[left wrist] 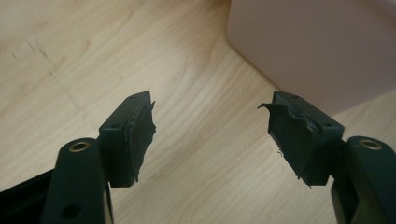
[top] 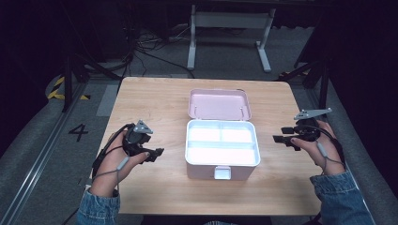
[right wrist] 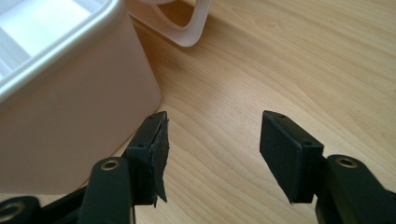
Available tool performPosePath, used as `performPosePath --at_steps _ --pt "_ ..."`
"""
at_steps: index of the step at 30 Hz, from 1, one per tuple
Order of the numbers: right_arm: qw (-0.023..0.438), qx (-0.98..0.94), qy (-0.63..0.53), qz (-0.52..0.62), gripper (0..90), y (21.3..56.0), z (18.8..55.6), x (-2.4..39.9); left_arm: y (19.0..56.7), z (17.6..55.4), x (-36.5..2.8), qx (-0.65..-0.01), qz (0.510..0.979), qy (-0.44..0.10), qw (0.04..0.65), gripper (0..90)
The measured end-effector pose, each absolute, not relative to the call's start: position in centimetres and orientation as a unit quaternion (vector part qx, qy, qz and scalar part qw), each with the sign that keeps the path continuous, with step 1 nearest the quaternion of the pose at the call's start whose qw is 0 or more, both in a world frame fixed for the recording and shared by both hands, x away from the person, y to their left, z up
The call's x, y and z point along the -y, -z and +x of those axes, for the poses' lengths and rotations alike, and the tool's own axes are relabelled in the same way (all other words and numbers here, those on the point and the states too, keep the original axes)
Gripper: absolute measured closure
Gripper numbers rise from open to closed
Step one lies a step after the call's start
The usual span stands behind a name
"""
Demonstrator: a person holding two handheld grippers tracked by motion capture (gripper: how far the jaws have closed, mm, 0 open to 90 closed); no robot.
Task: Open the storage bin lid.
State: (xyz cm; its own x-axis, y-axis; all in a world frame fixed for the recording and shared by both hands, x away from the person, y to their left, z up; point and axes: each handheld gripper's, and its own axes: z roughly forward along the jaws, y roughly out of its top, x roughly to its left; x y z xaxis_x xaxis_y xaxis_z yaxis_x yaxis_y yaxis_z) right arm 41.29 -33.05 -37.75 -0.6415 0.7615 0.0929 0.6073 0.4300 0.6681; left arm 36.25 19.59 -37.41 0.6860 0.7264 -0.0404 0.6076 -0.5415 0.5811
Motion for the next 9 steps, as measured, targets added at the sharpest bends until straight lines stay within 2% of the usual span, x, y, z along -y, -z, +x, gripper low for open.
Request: performPosePath --at_steps 4,9 --pt "0.102 -0.844 -0.337 0.404 42.9 38.2 41.4 32.8 38.1 36.2 -19.9 -0.391 0.866 -0.066 0.304 31.6" --pt "0.098 -0.847 -0.338 0.398 42.9 38.9 41.8 32.6 39.1 36.6 -20.6 -0.401 0.870 -0.076 0.277 32.7"
